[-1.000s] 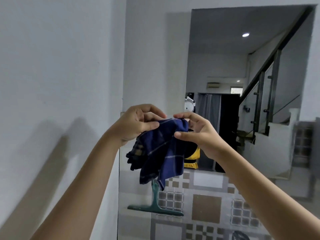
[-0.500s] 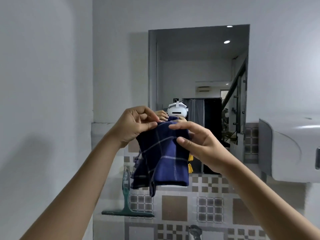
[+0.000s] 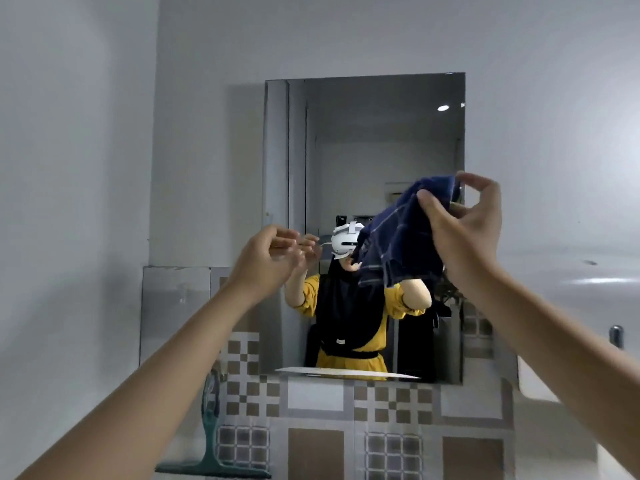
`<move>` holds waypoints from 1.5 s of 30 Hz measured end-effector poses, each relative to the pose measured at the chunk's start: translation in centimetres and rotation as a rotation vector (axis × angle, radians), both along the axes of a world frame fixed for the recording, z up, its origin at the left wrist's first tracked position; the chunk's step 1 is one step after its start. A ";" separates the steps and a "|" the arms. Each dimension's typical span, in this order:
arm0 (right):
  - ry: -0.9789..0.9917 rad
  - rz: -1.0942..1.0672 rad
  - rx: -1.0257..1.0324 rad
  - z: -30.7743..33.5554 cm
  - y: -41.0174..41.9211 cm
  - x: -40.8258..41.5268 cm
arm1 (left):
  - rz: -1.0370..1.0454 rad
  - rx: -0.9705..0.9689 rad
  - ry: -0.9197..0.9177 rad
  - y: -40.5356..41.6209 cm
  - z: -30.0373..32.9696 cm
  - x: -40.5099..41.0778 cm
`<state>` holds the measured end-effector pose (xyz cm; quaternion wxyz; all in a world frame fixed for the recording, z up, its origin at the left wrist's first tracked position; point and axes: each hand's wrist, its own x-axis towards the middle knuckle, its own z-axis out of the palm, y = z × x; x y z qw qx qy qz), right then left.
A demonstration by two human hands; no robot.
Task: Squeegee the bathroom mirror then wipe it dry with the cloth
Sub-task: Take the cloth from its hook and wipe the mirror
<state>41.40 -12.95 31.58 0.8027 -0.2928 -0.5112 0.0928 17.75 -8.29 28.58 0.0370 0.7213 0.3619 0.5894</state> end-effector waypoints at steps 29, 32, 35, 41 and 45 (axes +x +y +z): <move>-0.546 -1.136 -0.029 17.3 21.1 -0.2 | 0.354 0.453 0.276 19.5 2.0 -4.3; -0.521 -1.137 -0.060 17.9 21.3 -1.6 | 0.365 0.468 0.308 20.1 1.8 -4.6; -0.505 -1.133 -0.078 18.7 21.5 -3.4 | 0.379 0.493 0.317 20.6 1.6 -4.7; -0.518 -1.141 -0.057 20.3 22.3 -8.0 | 0.384 0.524 0.283 21.6 1.2 -5.0; -0.539 -1.127 -0.033 20.9 22.8 -11.4 | 0.385 0.546 0.272 22.0 1.2 -5.0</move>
